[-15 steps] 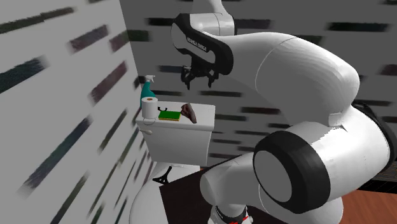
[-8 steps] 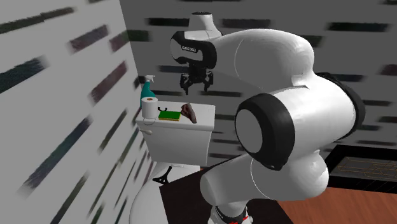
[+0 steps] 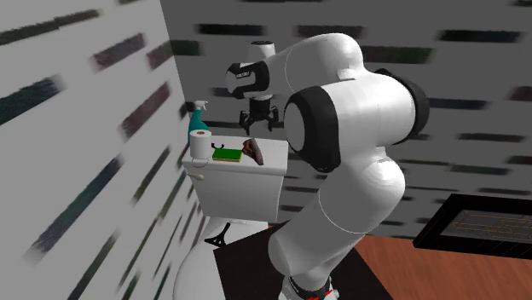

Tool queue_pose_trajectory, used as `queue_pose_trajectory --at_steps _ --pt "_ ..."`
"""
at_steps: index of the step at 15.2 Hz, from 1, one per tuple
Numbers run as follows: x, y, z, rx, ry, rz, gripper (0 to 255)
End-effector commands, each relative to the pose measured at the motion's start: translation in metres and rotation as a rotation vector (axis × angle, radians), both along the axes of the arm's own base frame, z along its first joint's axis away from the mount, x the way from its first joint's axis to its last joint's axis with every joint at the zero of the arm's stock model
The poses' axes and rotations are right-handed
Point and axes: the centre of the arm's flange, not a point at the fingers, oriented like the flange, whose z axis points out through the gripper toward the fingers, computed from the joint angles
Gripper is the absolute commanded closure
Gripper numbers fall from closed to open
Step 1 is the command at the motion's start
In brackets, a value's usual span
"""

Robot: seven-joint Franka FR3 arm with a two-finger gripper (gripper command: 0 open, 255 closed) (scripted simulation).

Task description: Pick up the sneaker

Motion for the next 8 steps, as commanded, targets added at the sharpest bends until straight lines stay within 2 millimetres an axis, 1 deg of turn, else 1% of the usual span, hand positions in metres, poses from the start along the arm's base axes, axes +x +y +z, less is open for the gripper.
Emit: queue_pose_trajectory --at_steps 1,8 --pt "0.018 -0.004 -0.022 0.000 0.011 0.014 0" --pt "0.080 -0.009 -0.096 0.000 0.050 0.062 0"
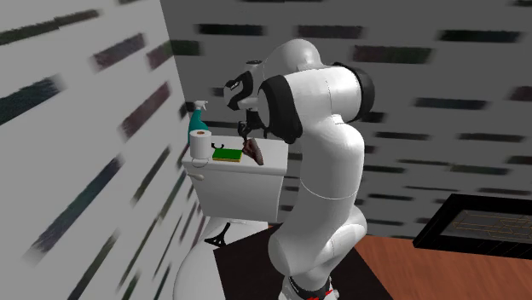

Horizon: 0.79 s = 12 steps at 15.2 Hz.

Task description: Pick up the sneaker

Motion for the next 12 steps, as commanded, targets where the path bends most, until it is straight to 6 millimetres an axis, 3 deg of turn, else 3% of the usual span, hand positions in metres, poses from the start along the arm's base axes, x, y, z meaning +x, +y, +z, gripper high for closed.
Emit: queue_pose_trajectory --at_steps 1,5,12 --pt "0.016 -0.002 -0.022 0.000 0.012 0.014 0" --pt "0.046 -0.004 -0.060 0.000 0.031 0.038 0" --pt "0.046 -0.004 -0.097 0.000 0.031 0.038 0"
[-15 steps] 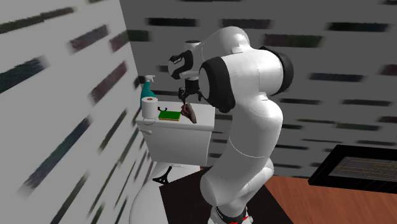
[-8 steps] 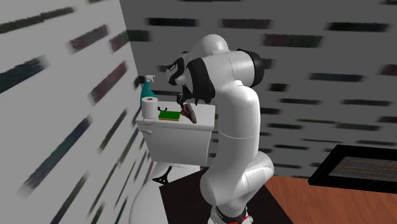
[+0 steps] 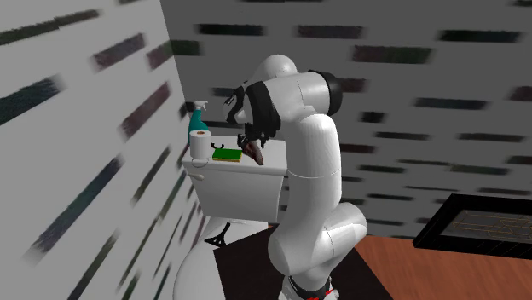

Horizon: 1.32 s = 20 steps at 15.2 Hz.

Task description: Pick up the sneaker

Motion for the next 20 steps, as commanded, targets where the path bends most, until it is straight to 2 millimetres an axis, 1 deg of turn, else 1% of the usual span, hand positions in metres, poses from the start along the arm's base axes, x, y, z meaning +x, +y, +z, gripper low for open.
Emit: queue_pose_trajectory --at_steps 1,2,3,12,20 --pt "-0.001 0.000 -0.007 0.000 0.000 0.000 0" --pt "-0.001 0.000 -0.007 0.000 0.000 0.000 0" --pt "-0.001 0.000 -0.007 0.000 -0.001 0.000 255" --pt "-0.001 0.000 -0.007 0.000 0.000 0.000 255" --pt "-0.001 0.000 0.035 0.000 0.000 0.000 255"
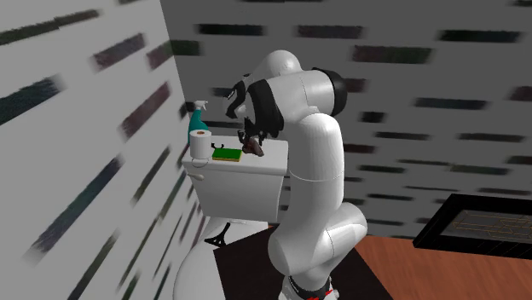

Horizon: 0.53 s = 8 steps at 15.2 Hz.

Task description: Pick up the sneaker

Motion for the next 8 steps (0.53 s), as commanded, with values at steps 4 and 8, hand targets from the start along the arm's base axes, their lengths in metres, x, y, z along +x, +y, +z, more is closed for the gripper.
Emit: queue_pose_trajectory --at_steps 4,8 --pt "0.001 -0.001 0.028 0.000 0.000 0.000 255" --pt "0.001 -0.001 0.044 0.000 0.000 0.000 255"
